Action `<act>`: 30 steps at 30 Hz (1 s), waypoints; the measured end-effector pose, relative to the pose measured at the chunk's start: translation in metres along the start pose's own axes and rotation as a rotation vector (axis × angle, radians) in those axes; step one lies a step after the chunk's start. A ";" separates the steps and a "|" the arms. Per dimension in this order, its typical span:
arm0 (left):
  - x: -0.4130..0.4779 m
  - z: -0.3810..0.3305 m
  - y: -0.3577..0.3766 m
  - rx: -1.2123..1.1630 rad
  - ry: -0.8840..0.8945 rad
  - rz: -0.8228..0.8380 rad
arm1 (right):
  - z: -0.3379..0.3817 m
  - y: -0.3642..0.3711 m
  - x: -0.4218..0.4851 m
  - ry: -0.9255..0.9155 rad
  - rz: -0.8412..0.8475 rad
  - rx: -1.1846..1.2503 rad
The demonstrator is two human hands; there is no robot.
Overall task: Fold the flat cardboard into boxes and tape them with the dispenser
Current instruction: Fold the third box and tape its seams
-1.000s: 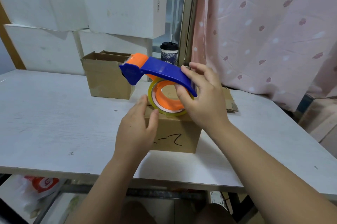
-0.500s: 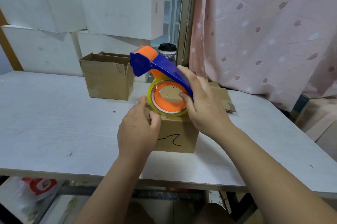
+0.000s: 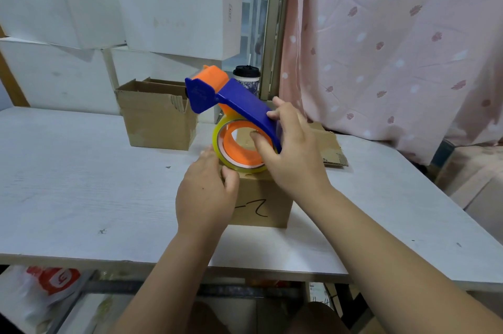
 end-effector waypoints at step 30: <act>0.003 0.000 0.009 0.287 0.046 0.088 | -0.044 -0.036 0.043 -0.051 0.478 -0.020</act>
Point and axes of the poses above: each hand's wrist, its own x-axis towards the middle knuckle, its own y-axis out of the palm, z = x × y, the point moved 2 cm from there along x, towards the middle knuckle, and after that the axes turned 7 degrees about -y, right-handed, at the moved point
